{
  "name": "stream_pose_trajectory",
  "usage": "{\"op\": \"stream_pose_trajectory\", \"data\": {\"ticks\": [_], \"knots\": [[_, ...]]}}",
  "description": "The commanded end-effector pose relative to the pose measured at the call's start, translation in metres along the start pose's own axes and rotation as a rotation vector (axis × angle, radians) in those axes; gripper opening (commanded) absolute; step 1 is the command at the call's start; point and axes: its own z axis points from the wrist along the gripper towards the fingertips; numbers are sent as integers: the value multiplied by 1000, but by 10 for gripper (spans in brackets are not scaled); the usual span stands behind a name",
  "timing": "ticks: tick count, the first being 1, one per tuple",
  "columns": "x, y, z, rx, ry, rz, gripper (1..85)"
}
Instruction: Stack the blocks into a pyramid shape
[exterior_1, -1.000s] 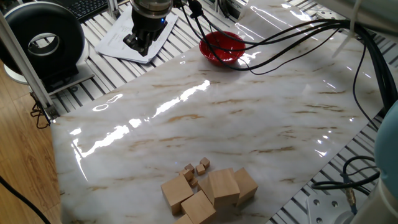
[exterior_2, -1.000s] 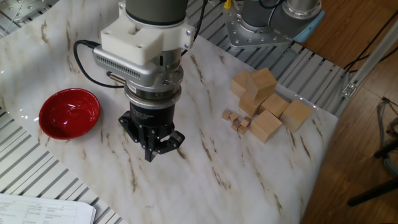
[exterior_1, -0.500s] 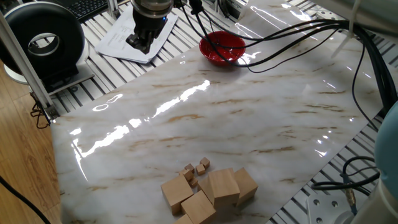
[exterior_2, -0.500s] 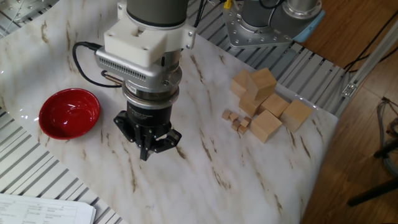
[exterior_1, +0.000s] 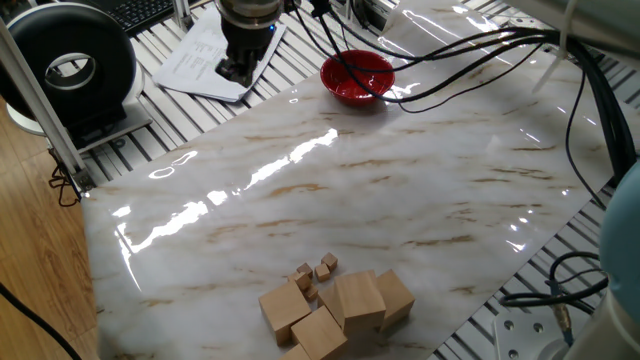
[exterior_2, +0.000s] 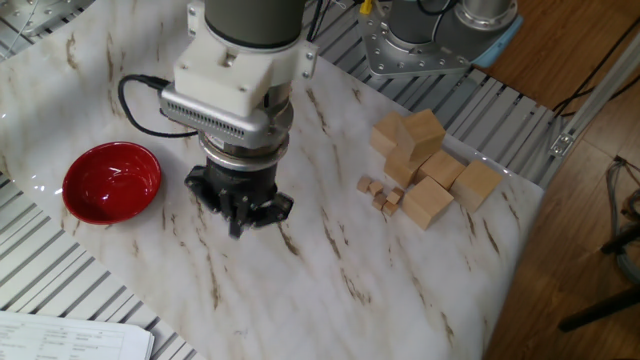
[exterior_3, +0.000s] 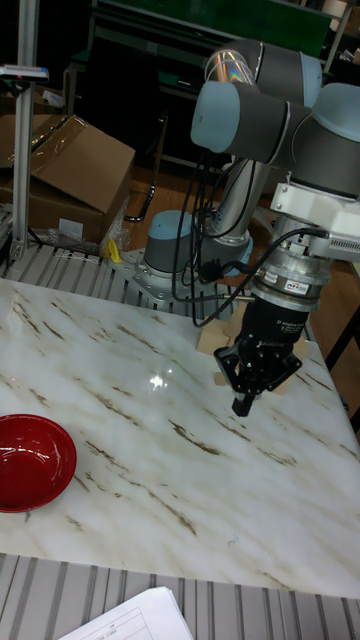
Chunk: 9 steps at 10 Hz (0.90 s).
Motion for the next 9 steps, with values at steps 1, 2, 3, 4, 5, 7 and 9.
{"op": "stream_pose_trajectory", "data": {"ticks": [1,2,3,4,5,7,9], "knots": [[28,7,-1,-2,100,-11,10],[29,8,-1,-4,103,-17,10],[30,6,-2,3,107,-20,10],[31,5,-4,7,109,-15,10],[34,3,-5,10,119,-12,10],[41,3,-6,2,144,-2,10],[48,3,-7,6,172,21,10]]}}
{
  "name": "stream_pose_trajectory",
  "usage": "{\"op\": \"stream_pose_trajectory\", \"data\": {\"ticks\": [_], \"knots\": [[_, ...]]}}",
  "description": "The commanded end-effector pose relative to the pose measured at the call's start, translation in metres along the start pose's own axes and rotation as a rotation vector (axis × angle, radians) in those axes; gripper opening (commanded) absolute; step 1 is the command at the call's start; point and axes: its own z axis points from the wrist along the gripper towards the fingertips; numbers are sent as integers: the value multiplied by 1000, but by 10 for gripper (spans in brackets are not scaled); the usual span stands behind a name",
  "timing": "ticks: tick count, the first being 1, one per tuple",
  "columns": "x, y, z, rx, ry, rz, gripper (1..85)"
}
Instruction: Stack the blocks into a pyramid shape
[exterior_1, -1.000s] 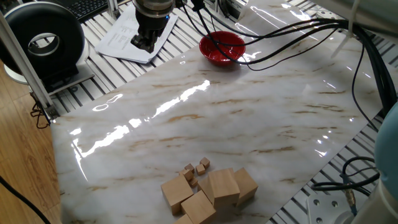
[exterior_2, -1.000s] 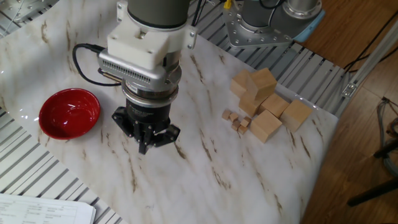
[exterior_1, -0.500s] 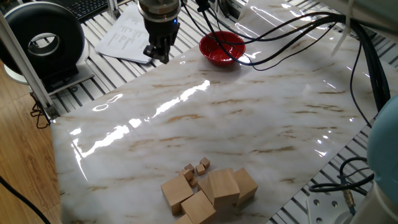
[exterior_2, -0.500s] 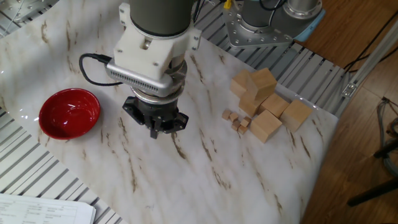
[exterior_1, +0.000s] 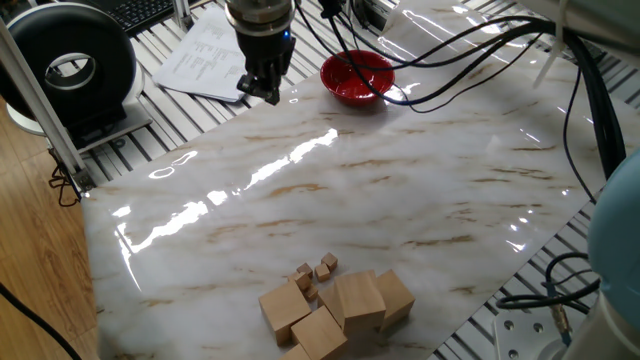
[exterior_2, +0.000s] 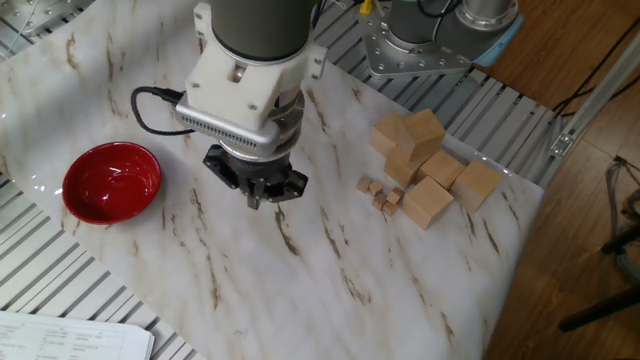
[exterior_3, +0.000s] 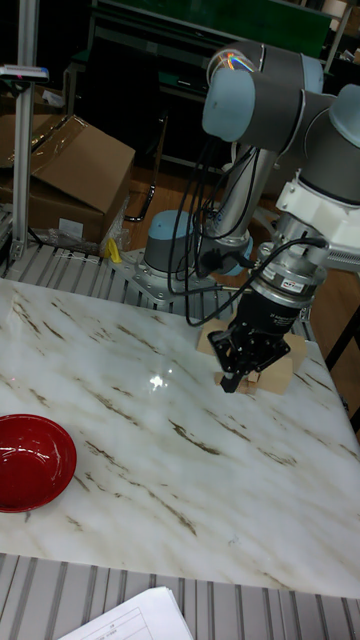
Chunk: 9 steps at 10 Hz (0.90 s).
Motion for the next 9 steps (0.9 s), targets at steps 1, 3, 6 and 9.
{"op": "stream_pose_trajectory", "data": {"ticks": [1,3,6,9], "knots": [[12,-5,-3,14,40,24,10],[14,-7,-5,2,46,29,10],[16,-10,-11,-28,36,57,10],[17,-12,-32,-91,-2,131,10]]}}
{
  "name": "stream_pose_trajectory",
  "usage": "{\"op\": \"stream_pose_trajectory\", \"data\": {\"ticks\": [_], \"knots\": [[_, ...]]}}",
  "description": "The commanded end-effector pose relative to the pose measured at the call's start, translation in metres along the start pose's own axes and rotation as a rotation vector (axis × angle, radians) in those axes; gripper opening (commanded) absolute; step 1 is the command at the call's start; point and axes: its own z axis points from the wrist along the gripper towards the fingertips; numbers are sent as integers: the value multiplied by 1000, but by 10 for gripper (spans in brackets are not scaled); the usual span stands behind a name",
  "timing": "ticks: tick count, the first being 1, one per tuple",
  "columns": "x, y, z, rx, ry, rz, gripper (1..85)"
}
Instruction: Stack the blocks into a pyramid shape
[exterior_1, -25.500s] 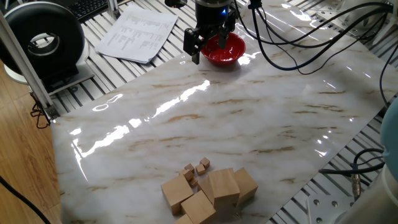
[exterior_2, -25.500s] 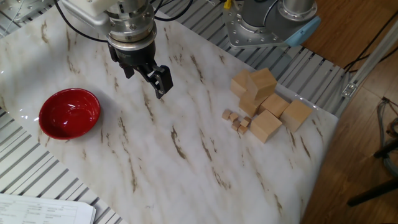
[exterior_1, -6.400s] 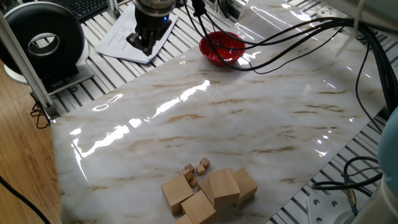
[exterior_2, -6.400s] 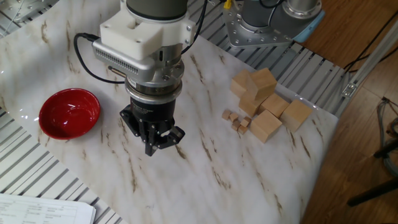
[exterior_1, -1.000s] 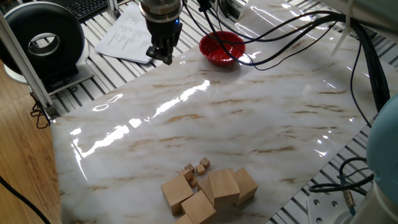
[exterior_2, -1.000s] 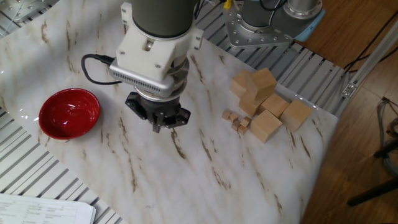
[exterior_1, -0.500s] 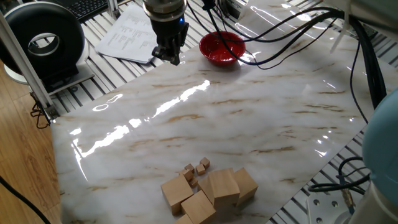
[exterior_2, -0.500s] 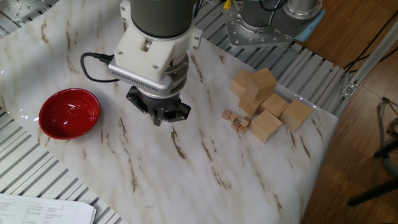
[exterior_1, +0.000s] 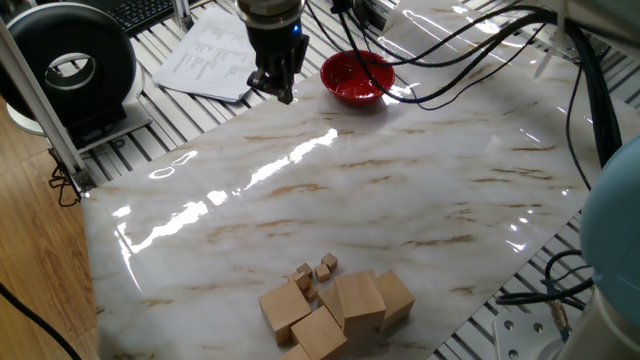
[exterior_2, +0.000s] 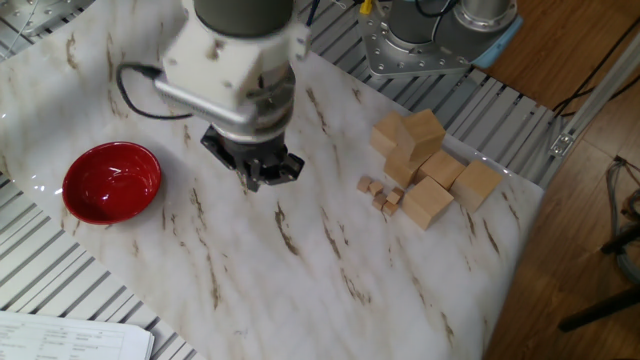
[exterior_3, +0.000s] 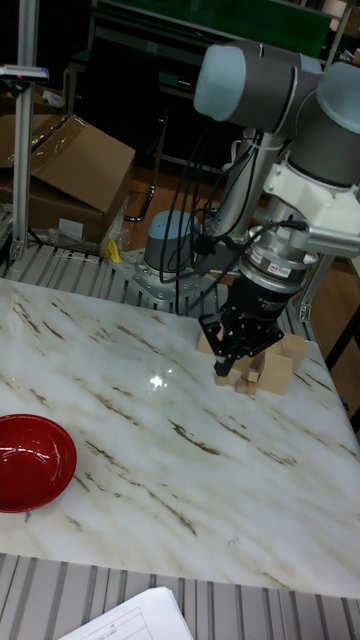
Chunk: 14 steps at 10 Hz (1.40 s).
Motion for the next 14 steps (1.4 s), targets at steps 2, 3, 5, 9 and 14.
{"op": "stream_pose_trajectory", "data": {"ticks": [2,3,5,9,14], "knots": [[0,-22,-18,23,-49,33,10],[1,-30,-19,51,-47,30,10],[7,-41,-21,87,-32,19,10],[4,-23,-18,5,-41,-1,10],[34,-5,-23,-19,17,-56,10]]}}
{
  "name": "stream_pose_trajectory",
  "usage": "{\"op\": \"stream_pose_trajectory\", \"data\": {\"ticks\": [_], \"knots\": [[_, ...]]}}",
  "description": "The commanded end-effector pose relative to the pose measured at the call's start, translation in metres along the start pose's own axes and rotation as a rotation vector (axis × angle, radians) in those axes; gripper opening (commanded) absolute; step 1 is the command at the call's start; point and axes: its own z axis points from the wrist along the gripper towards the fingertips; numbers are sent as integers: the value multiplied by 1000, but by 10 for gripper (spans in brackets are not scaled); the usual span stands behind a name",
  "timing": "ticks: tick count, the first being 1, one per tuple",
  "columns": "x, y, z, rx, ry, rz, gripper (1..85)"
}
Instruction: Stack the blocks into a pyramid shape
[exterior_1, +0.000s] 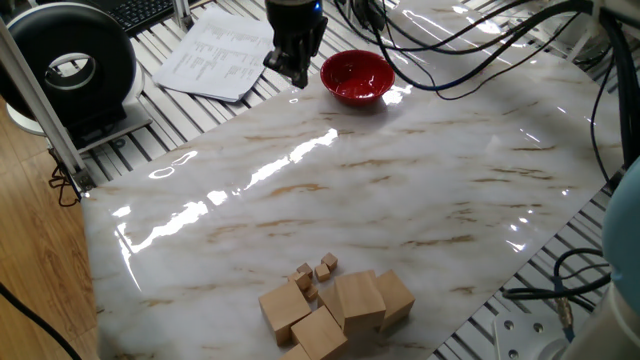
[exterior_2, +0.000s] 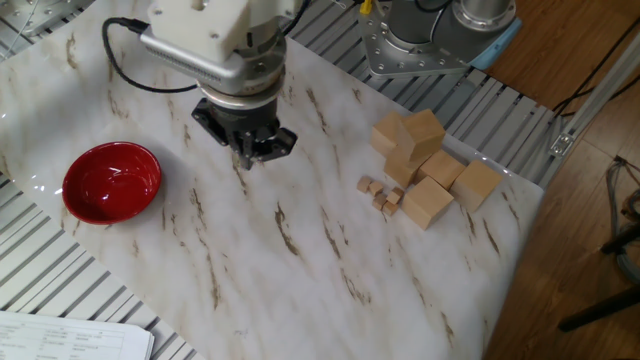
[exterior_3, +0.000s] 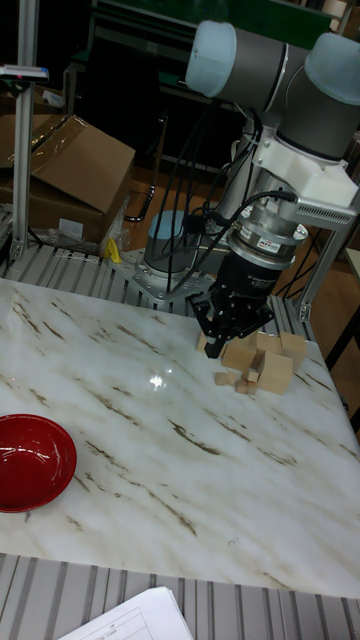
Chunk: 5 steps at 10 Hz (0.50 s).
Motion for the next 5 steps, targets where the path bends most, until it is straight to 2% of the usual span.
{"op": "stream_pose_trajectory", "data": {"ticks": [1,2,5], "knots": [[23,18,-8,-42,14,-28,10],[28,20,-8,-21,17,-39,10],[24,42,-4,-43,-11,-31,10]]}}
